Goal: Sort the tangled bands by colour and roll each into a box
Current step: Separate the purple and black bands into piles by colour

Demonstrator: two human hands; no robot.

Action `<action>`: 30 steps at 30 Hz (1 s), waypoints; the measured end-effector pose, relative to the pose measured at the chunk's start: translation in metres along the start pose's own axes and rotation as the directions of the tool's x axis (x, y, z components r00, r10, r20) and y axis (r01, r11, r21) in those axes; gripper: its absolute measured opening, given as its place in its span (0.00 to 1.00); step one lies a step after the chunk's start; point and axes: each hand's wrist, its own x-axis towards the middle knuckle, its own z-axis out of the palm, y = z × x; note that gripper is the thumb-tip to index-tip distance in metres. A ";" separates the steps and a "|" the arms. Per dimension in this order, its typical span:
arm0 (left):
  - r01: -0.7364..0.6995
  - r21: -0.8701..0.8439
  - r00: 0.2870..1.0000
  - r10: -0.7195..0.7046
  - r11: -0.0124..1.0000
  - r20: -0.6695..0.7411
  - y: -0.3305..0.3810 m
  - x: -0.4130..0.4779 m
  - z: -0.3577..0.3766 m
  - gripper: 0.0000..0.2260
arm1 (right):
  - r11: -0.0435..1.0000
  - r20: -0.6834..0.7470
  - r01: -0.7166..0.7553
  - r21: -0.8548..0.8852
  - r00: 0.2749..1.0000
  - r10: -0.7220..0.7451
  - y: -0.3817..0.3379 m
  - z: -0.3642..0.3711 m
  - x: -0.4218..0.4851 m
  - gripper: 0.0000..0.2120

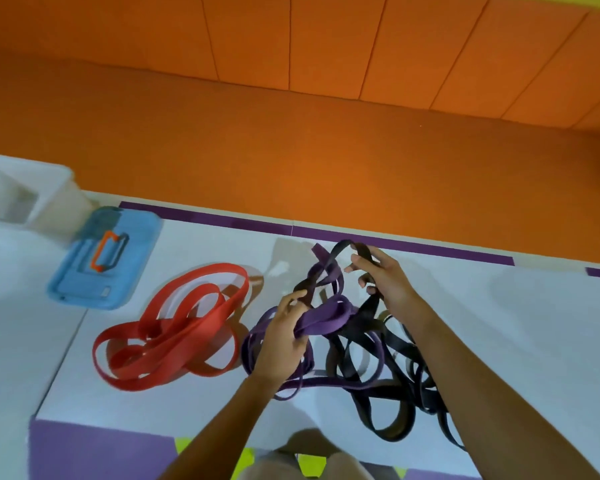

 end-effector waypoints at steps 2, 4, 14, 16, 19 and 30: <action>-0.001 -0.083 0.999 -0.003 0.997 -0.052 -0.007 -0.010 -0.012 0.16 | 1.000 -0.044 0.002 -0.024 0.999 -0.003 0.001 0.007 0.003 0.14; -0.022 -0.196 0.993 -0.001 0.980 -0.117 -0.016 -0.017 -0.023 0.16 | 1.000 -0.135 -0.013 -0.003 0.991 0.013 0.004 0.007 0.004 0.15; -0.051 -0.038 0.968 0.059 0.998 0.244 -0.053 -0.002 -0.053 0.25 | 0.989 -0.396 0.106 0.106 0.917 -0.056 0.000 -0.006 -0.016 0.15; -0.081 0.105 0.951 0.045 0.991 0.306 -0.046 0.008 -0.045 0.27 | 0.990 -0.380 0.124 0.060 0.921 -0.092 -0.002 -0.013 -0.021 0.16; -0.023 0.220 0.923 -0.064 0.975 0.380 -0.035 0.022 -0.030 0.29 | 0.989 -0.352 0.145 0.038 0.928 -0.122 -0.011 -0.028 -0.027 0.18; 0.399 0.083 0.813 -0.394 0.913 0.428 -0.009 0.054 0.017 0.33 | 0.994 -0.098 0.113 -0.009 0.989 -0.113 -0.010 -0.081 -0.030 0.13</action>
